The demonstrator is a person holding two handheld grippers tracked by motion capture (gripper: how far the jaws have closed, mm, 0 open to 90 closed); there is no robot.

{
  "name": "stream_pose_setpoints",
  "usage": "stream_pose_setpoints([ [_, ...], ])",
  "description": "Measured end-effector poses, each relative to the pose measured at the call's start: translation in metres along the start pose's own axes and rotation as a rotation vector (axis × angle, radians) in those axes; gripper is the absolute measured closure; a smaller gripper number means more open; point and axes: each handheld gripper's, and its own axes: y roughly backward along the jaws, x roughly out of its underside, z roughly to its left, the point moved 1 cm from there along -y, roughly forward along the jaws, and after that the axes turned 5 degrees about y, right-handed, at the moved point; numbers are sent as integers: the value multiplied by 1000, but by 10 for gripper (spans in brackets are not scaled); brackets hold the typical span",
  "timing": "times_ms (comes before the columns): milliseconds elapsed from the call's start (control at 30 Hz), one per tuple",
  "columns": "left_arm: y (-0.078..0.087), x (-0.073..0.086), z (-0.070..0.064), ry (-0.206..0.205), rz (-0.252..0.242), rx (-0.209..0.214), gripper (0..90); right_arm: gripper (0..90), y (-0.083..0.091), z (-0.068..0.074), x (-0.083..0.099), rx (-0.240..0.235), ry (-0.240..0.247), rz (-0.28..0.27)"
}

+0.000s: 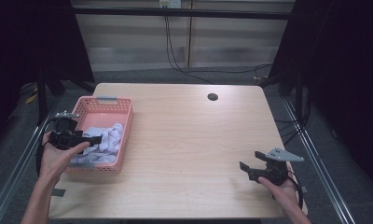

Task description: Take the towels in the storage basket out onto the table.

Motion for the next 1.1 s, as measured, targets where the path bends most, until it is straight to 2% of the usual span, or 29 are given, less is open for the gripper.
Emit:
stream_pose_setpoints([
  [100, -5, 1, 3, 11, 7, 19, 163, 198, 0, 0, 0, -1, -1, 1],
  [333, -9, 3, 8, 14, 12, 21, 167, 196, 0, 1, 0, -6, -3, 4],
  [400, -15, 2, 14, 17, 43, -5, 166, 196, -1, 2, 0, -13, 0, 6],
  [533, -22, 0, 18, 42, 59, 10, 163, 196, -2, 2, 0, -18, 0, 10],
  [567, -28, 0, 20, 53, 86, 11, 163, 195, -2, 2, 0, -19, -1, 10],
  [633, -31, 0, 18, 61, 80, 6, 163, 195, -2, 2, 0, -21, 0, 8],
  [700, -34, -2, 18, 30, 105, 11, 156, 195, -1, 2, 1, -19, 3, 13],
  [733, -39, -4, 16, 20, 139, 13, 145, 195, -1, 2, 1, -23, -4, 17],
  [833, -47, -7, 11, 13, 180, 33, 1, 196, 0, 2, 1, -22, -3, 16],
  [867, -50, -8, 9, 1, 192, 13, 0, 196, 0, 3, 1, -20, 1, 14],
  [900, -50, -8, 9, 1, 192, 13, 0, 196, 0, 3, 1, -20, 1, 14],
  [933, -54, -8, 7, -36, 223, -19, 0, 196, 0, 3, 1, -21, 1, 18],
  [967, -59, -8, 6, -20, 245, -32, 0, 194, 0, 4, 2, -25, 3, 24],
  [1000, -59, -8, 6, -20, 245, -32, 0, 194, 0, 4, 2, -25, 3, 24],
  [1033, -64, -8, 6, -26, 270, -51, 0, 195, 0, 4, 1, -26, 3, 24],
  [1100, -67, -9, 5, -29, 287, -57, 0, 195, -1, 4, 1, -26, -1, 24],
])
